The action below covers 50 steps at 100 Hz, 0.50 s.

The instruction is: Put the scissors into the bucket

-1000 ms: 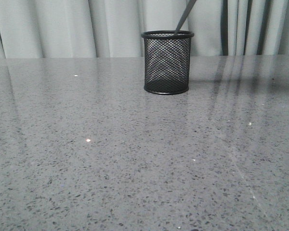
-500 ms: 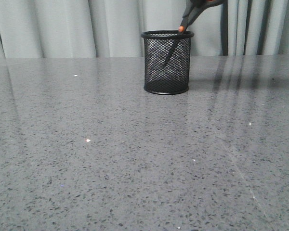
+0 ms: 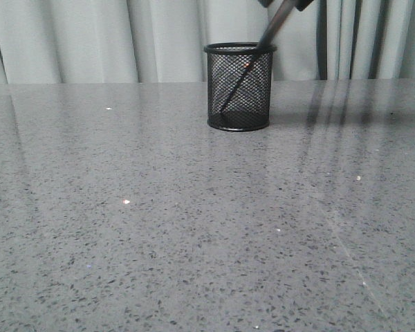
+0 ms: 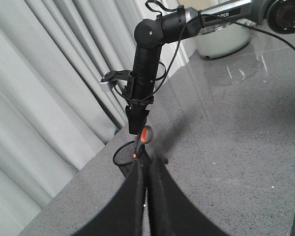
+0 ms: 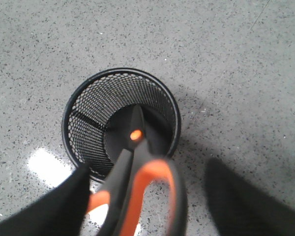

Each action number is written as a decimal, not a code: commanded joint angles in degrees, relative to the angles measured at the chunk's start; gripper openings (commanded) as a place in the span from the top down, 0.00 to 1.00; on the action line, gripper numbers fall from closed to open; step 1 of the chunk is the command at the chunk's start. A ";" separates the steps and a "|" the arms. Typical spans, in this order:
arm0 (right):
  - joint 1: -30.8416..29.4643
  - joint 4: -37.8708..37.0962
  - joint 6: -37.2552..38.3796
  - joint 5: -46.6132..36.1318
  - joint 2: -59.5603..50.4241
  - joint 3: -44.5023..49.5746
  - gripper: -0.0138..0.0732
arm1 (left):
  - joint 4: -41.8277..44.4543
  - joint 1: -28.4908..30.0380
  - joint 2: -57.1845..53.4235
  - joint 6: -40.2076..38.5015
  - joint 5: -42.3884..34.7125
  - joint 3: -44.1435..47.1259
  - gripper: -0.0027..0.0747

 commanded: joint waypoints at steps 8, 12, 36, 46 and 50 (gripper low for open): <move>-0.01 3.08 -0.09 -2.67 -3.90 -1.98 0.17 | -0.98 -0.11 1.05 -0.68 -2.90 -1.02 0.99; -0.01 3.45 -0.09 -2.67 -4.40 -1.98 0.17 | -0.98 -0.11 1.05 -0.68 -2.75 -1.02 0.99; -0.01 3.70 -0.09 0.56 -9.48 -2.08 0.21 | 5.55 -0.03 0.77 -5.32 -6.16 0.28 0.99; -0.01 3.70 0.05 3.15 -12.90 -2.08 0.43 | 14.87 -0.03 -0.45 -15.13 -10.91 3.45 0.99; -0.01 3.70 0.58 3.83 -14.26 -2.08 0.56 | 17.99 -0.03 -1.07 -18.52 -12.53 5.03 0.99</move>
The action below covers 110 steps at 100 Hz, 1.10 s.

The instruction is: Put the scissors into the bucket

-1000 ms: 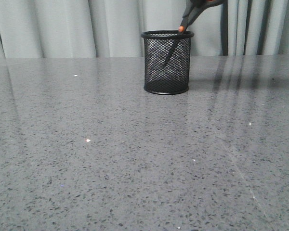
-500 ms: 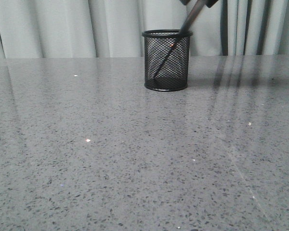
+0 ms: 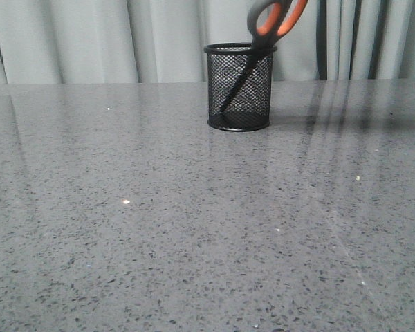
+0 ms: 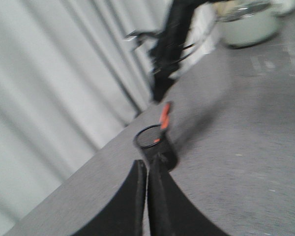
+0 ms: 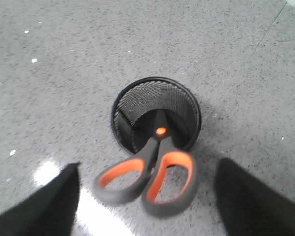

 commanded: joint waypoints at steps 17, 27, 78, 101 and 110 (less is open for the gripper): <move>-0.01 1.61 1.21 -0.49 -14.83 2.13 0.91 | 10.68 -0.03 -5.40 -11.12 -15.97 10.03 0.99; -0.01 1.51 -0.42 -5.51 -24.38 11.50 0.89 | 10.97 -0.03 -9.57 -11.12 -21.74 16.90 0.99; -0.01 1.44 -3.45 -53.41 -86.89 79.37 0.89 | 8.51 -0.03 -19.89 -11.24 -42.73 42.47 0.99; -0.01 1.33 -3.45 -55.01 -88.52 80.89 0.89 | 8.10 -0.03 -19.89 -11.24 -46.49 44.74 0.99; -0.01 1.33 -3.45 -55.01 -88.52 80.89 0.89 | 8.10 -0.03 -19.89 -11.24 -46.49 44.74 0.99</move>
